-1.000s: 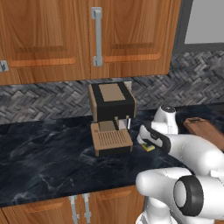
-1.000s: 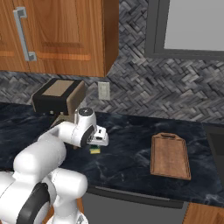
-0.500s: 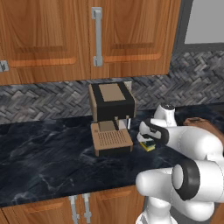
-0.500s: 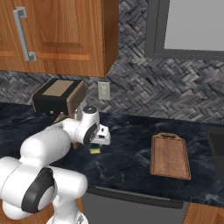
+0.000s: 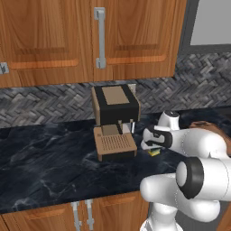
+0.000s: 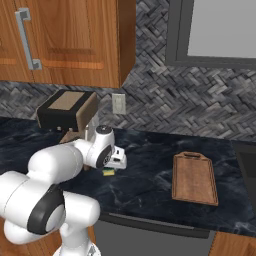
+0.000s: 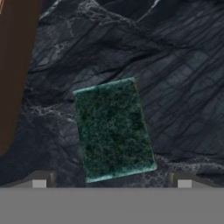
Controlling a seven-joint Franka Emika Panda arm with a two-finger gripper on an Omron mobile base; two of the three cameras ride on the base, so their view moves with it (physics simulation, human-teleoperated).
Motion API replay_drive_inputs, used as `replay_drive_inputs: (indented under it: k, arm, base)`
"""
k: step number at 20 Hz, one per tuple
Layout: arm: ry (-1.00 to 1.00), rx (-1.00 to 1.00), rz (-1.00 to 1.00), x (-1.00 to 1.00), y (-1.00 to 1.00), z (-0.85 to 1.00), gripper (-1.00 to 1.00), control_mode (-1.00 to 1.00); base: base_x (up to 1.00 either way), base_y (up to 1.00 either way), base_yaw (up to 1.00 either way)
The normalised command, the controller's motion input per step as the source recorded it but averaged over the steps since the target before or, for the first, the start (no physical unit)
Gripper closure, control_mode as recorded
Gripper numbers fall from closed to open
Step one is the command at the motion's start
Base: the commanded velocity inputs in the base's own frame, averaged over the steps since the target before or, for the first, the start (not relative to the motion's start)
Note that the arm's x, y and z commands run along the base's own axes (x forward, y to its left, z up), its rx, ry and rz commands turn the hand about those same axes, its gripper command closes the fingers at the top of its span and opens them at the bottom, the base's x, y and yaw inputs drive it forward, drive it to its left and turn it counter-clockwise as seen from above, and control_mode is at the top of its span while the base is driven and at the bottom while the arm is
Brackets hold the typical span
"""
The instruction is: Pick up the sponge from the counter and clean the cutting board by briefly scrubbing or pressing down on the cutting board. Once finished, release the sponge.
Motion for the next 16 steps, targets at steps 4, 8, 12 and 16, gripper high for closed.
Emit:
replay_drive_inputs:
  k: [4, 8, 12, 16]
  arm:
    - [0.0, 0.0, 0.0, 0.0, 0.0, -0.05, -1.0, -1.0]
    - [0.0, 0.0, 0.0, 0.0, 0.0, 0.0, -1.0, -1.0]
    - [0.0, 0.0, 0.0, 0.05, 0.0, 0.0, -1.0, -1.0]
    - [0.0, 0.0, 0.0, 0.16, 0.0, -0.05, -1.0, -1.0]
  base:
    - [0.0, 0.0, 0.0]
    - [0.0, 0.0, 0.0]
    - [0.0, 0.0, 0.0]
    - [0.0, 0.0, 0.0]
